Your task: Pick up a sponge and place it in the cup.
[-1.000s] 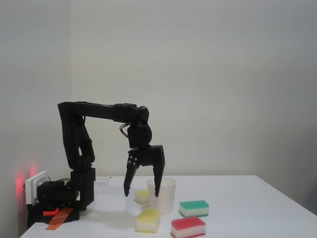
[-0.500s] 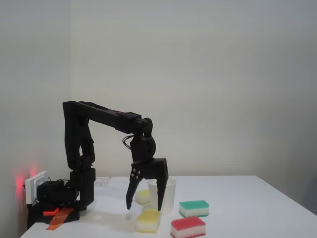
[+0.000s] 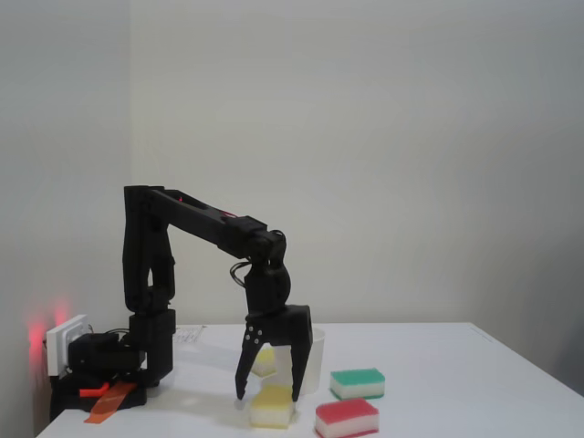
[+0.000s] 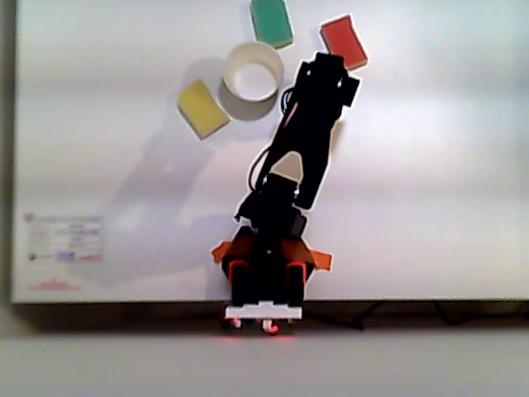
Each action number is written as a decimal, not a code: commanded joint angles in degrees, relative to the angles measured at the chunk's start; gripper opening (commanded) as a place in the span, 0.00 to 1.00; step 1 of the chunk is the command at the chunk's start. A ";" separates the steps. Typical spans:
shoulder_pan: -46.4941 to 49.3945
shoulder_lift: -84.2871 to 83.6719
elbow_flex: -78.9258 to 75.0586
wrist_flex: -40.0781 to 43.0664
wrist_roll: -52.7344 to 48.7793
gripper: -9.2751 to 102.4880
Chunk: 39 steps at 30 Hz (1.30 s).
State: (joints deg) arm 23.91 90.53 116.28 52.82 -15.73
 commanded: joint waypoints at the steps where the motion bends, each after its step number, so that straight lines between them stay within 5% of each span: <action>1: 0.53 0.97 0.70 -0.09 -0.44 0.36; 13: -0.62 -1.58 3.16 -4.31 1.23 0.34; 20: -1.76 -2.72 3.78 -5.63 3.60 0.11; 23: -2.02 -2.81 2.90 -4.66 4.13 0.08; 27: -1.85 -0.88 -1.23 2.29 4.31 0.08; 33: -0.35 1.49 -20.65 28.04 1.93 0.08; 39: -0.62 -0.70 -37.27 42.98 3.87 0.08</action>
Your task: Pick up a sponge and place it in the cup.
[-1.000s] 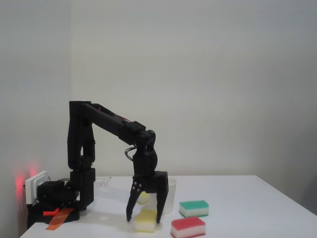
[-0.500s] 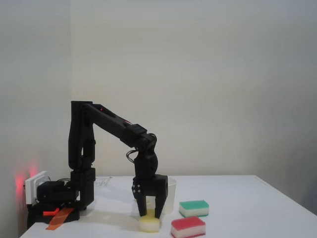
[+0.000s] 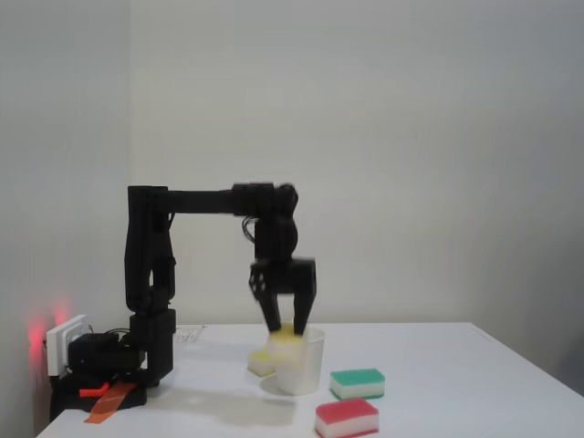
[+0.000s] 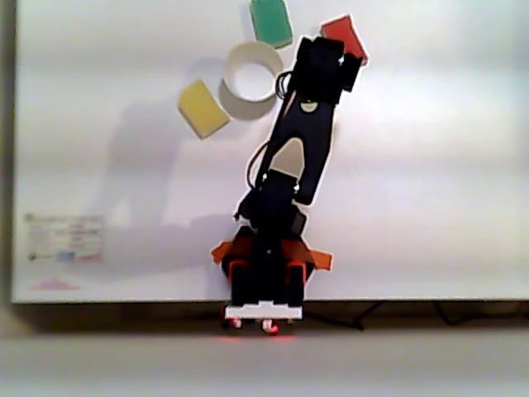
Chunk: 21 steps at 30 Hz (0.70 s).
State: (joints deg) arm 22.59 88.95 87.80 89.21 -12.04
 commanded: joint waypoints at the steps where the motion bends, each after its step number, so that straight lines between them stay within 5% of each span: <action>1: 0.35 -0.26 -12.30 9.40 0.53 0.08; 21: -14.06 -7.47 -20.65 12.13 6.33 0.08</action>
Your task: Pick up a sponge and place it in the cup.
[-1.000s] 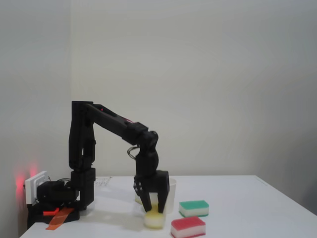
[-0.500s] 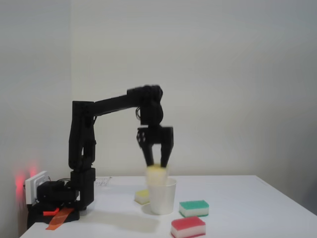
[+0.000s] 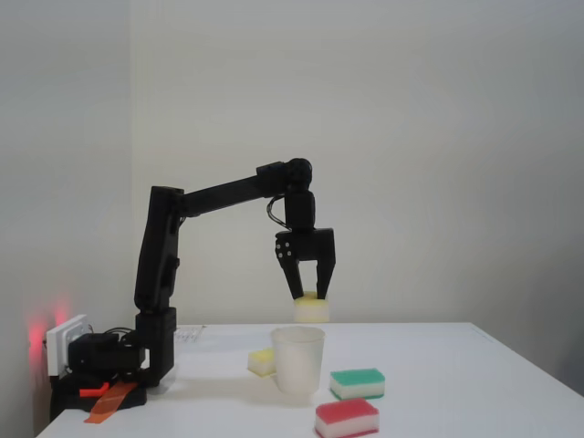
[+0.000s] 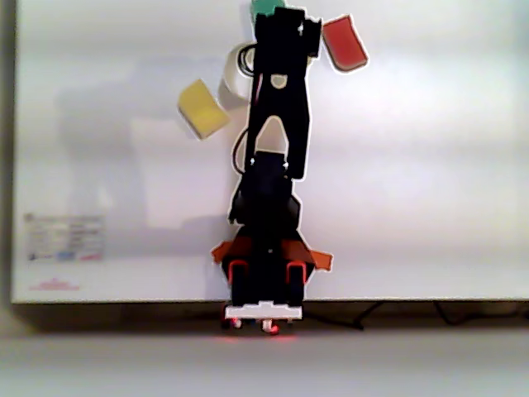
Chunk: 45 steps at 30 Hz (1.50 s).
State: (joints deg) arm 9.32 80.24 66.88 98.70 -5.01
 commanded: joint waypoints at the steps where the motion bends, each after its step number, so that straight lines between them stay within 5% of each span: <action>1: -1.32 1.58 0.79 2.55 -0.62 0.08; 21: -4.92 8.88 12.57 -1.93 -0.44 0.09; 31: -6.15 8.26 12.74 -3.52 1.14 0.32; 45: -6.59 3.60 2.46 2.11 1.67 0.36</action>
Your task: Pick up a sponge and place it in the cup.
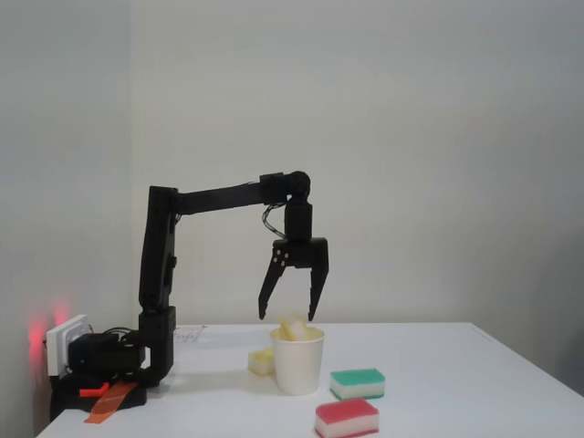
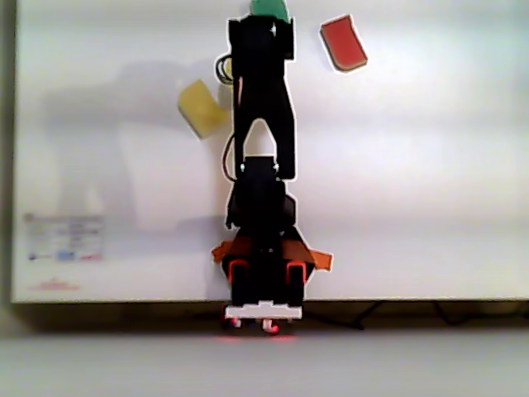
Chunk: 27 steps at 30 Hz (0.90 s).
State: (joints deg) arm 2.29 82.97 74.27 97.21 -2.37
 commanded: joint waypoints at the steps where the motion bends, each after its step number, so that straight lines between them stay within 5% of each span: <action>1: 0.88 0.88 -7.29 5.98 -1.76 0.38; 8: 6.68 10.46 -6.50 10.46 -9.67 0.40; 14: 12.48 24.43 7.65 9.93 -15.03 0.28; 20: 12.13 45.79 35.42 -0.35 -11.95 0.08; 27: 7.73 61.00 59.85 -13.10 -9.58 0.08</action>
State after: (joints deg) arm 11.51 139.83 126.65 87.98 -13.10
